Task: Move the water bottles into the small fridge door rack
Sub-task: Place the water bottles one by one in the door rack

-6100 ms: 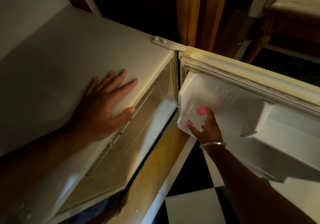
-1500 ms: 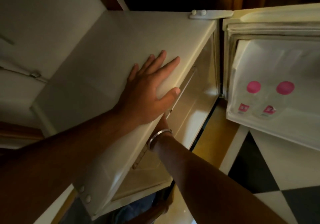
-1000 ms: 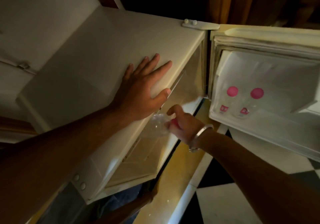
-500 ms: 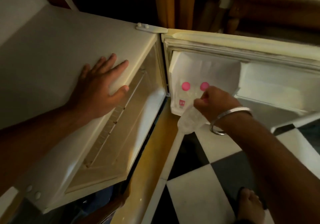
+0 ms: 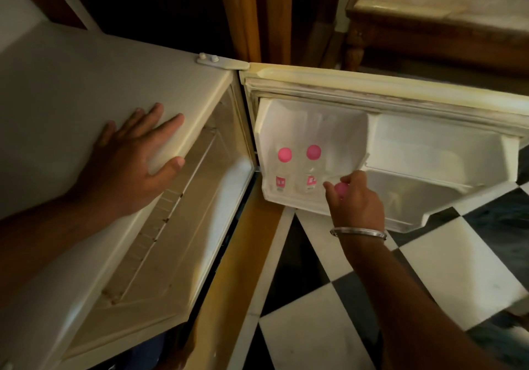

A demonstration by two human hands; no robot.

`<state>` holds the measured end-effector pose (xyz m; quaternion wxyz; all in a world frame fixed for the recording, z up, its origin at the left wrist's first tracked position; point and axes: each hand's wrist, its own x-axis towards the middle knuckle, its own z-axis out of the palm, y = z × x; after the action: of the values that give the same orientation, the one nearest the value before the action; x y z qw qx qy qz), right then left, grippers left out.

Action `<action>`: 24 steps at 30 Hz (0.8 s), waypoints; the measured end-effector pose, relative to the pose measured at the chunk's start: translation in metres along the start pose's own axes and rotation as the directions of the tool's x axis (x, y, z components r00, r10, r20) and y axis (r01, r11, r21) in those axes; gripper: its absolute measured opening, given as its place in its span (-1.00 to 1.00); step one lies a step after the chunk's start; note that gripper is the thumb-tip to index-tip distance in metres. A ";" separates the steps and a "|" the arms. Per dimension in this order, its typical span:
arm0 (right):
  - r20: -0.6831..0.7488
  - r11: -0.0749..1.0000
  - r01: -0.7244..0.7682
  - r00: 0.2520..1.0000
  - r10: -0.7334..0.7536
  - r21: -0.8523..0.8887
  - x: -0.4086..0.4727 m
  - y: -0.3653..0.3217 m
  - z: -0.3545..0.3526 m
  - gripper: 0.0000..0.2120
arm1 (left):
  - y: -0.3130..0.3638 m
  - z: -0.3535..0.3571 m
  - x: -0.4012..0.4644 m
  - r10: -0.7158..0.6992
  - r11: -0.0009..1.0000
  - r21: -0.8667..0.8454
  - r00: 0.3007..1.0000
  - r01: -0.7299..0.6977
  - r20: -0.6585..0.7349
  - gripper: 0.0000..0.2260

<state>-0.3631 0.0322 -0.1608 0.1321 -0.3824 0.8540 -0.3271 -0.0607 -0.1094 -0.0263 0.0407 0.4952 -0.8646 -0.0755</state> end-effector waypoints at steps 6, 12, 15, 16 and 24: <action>0.052 0.983 0.028 0.998 -0.038 0.184 0.012 0.040 0.032 -0.69 | -0.003 0.003 0.002 0.002 1.000 -0.002 1.000 -0.002 -0.011 -0.33; -0.063 0.998 0.046 0.997 -0.043 0.049 0.043 0.070 0.039 -0.68 | -0.003 0.003 0.003 0.001 1.000 -0.014 1.000 -0.001 -0.005 -0.35; 0.113 0.992 -0.016 0.994 0.002 0.124 0.052 0.083 0.043 -0.52 | -0.003 0.003 0.001 0.000 1.000 -0.015 1.000 0.000 -0.003 -0.35; 0.172 0.986 -0.041 0.985 0.013 0.164 0.053 0.086 0.044 -0.51 | -0.004 0.002 0.002 -0.001 1.000 -0.015 1.000 0.001 -0.003 -0.35; 0.204 0.994 0.006 0.979 -0.028 0.110 0.065 0.099 0.053 -0.45 | -0.004 0.004 0.003 0.006 1.000 -0.014 1.000 -0.006 -0.018 -0.35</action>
<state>-0.4378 0.0093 -0.2641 0.2374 -0.4136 0.8134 -0.3330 -0.0590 -0.1134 -0.0306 0.0521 0.4928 -0.8652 -0.0772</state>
